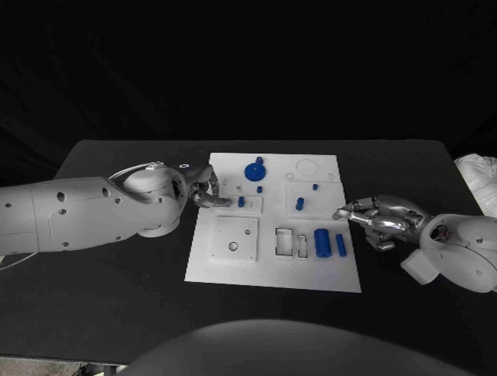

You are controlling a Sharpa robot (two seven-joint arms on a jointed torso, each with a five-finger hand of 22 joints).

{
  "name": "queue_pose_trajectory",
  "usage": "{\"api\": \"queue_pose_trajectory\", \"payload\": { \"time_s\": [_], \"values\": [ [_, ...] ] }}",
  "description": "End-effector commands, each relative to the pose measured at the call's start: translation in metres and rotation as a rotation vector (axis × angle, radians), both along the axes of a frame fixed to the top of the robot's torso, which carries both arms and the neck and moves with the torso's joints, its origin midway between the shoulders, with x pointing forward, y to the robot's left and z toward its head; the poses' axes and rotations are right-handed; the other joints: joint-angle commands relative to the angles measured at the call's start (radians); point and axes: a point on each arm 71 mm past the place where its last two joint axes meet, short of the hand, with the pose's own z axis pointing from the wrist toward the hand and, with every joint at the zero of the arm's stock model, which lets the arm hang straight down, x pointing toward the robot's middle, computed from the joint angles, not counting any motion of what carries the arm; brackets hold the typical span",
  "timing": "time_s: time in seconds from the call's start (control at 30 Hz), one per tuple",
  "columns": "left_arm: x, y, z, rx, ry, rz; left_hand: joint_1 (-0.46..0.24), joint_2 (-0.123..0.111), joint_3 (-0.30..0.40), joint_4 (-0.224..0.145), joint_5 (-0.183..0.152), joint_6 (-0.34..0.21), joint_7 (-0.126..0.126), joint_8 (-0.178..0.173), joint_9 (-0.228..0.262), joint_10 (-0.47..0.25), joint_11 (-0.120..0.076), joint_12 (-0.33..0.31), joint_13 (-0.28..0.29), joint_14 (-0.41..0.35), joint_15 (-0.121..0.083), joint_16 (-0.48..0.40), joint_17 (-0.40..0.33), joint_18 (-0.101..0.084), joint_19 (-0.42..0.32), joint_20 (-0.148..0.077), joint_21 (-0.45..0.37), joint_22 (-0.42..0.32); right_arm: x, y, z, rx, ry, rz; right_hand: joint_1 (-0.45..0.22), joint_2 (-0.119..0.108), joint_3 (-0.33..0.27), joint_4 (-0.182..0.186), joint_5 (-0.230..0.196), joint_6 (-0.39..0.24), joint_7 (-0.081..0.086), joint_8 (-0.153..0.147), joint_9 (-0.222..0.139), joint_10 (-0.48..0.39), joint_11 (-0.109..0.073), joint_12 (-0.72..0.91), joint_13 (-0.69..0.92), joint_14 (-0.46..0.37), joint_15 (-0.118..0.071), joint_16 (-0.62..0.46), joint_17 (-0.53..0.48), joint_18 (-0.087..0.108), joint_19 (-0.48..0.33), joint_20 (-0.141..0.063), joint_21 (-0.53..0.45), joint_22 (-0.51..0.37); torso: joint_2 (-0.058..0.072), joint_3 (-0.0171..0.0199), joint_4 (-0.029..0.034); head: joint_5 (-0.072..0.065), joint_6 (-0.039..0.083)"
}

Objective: Assemble the parts on the task board

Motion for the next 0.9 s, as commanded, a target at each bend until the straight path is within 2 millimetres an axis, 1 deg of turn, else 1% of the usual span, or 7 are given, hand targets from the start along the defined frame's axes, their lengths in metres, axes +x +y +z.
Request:
{"api": "queue_pose_trajectory", "payload": {
  "time_s": [0.03,0.13,0.33,0.57,0.67,0.77,0.9],
  "values": [
    [0.0,-0.004,-0.001,-0.023,0.001,-0.009,-0.011,0.0,-0.005,0.001,0.007,-0.002,0.003,-0.005,0.0,0.104,0.009,0.002,0.263,0.105,0.008,0.002,0.263,-0.005,0.058,0.007,-0.005,0.228,-0.001,0.001,0.0,-0.001,0.001,0.014,0.015,0.003,0.007,0.001,0.006,-0.006,0.0,-0.003,-0.001,0.158,-0.048,-0.004,0.06,0.104,-0.005,0.003,0.263,-0.003,0.005,0.002,0.003,0.187,0.001,-0.0006,-0.0014,0.002,0.0],
    [0.0,-0.005,-0.003,-0.029,0.003,-0.011,-0.009,0.001,-0.006,0.001,0.009,-0.003,0.004,-0.008,0.0,0.104,0.01,0.002,0.263,0.105,0.009,0.002,0.263,-0.004,0.057,0.007,-0.006,0.228,-0.001,0.001,0.0,-0.001,0.001,0.013,0.017,0.003,0.008,0.0,0.007,-0.006,0.0,-0.003,-0.001,0.158,-0.049,-0.004,0.06,0.104,-0.005,0.003,0.263,-0.003,0.004,0.002,0.003,0.187,0.001,-0.0011,-0.0018,0.002,0.0],
    [0.0,-0.007,-0.005,-0.039,0.01,-0.009,-0.009,0.002,-0.006,0.001,0.01,-0.004,0.004,-0.011,0.001,0.104,0.01,0.002,0.263,0.105,0.009,0.002,0.263,-0.004,0.057,0.008,-0.007,0.227,-0.001,0.0,0.0,-0.004,0.003,0.012,0.019,0.003,0.012,-0.002,0.01,-0.006,0.0,-0.003,-0.001,0.158,-0.049,-0.004,0.06,0.104,-0.005,0.003,0.263,-0.003,0.004,0.002,0.002,0.186,0.001,-0.0004,-0.0014,0.001,0.0],
    [0.001,-0.008,-0.008,-0.028,0.022,0.008,-0.009,0.006,-0.006,0.002,0.012,-0.003,0.005,-0.013,0.001,0.104,0.011,0.002,0.263,0.105,0.01,0.002,0.263,-0.004,0.057,0.008,-0.007,0.227,-0.001,0.0,-0.001,-0.005,0.004,0.012,0.021,0.003,0.014,-0.003,0.012,-0.005,0.0,-0.003,-0.001,0.158,-0.049,-0.004,0.06,0.104,-0.005,0.003,0.263,-0.003,0.005,0.001,0.002,0.187,0.001,-0.0008,-0.0018,0.002,0.0],
    [0.001,-0.006,-0.009,-0.018,0.026,0.02,-0.007,0.011,-0.004,0.001,0.022,-0.003,0.005,-0.017,0.002,0.104,0.011,0.002,0.263,0.105,0.01,0.002,0.263,-0.004,0.056,0.009,-0.009,0.227,-0.001,0.0,-0.001,-0.005,0.004,0.013,0.021,0.003,0.014,-0.003,0.012,-0.005,0.0,-0.003,-0.001,0.158,-0.049,-0.004,0.06,0.104,-0.005,0.003,0.263,-0.003,0.005,0.001,0.003,0.187,0.002,-0.0007,-0.0023,0.002,0.0],
    [0.002,-0.006,-0.01,-0.015,0.025,0.028,-0.002,0.016,-0.002,0.001,0.043,-0.002,0.006,-0.024,0.004,0.104,0.012,0.002,0.263,0.105,0.011,0.002,0.263,-0.003,0.055,0.009,-0.012,0.226,-0.001,0.0,-0.001,-0.005,0.004,0.012,0.022,0.003,0.016,-0.004,0.013,-0.005,0.0,-0.003,-0.001,0.158,-0.049,-0.004,0.06,0.104,-0.005,0.003,0.263,-0.003,0.005,0.001,0.003,0.187,0.002,-0.001,-0.0021,0.0,0.0],
    [0.003,-0.006,-0.011,-0.019,0.018,0.033,0.003,0.02,0.001,0.0,0.062,-0.001,0.006,-0.029,0.007,0.104,0.012,0.002,0.263,0.105,0.011,0.002,0.263,-0.003,0.055,0.01,-0.013,0.226,-0.001,-0.001,-0.001,-0.006,0.004,0.011,0.024,0.003,0.018,-0.005,0.014,-0.005,0.0,-0.003,-0.001,0.158,-0.049,-0.004,0.06,0.104,-0.006,0.003,0.263,-0.003,0.004,0.001,0.002,0.186,0.001,-0.0008,-0.0015,-0.001,0.0]
  ]
}}
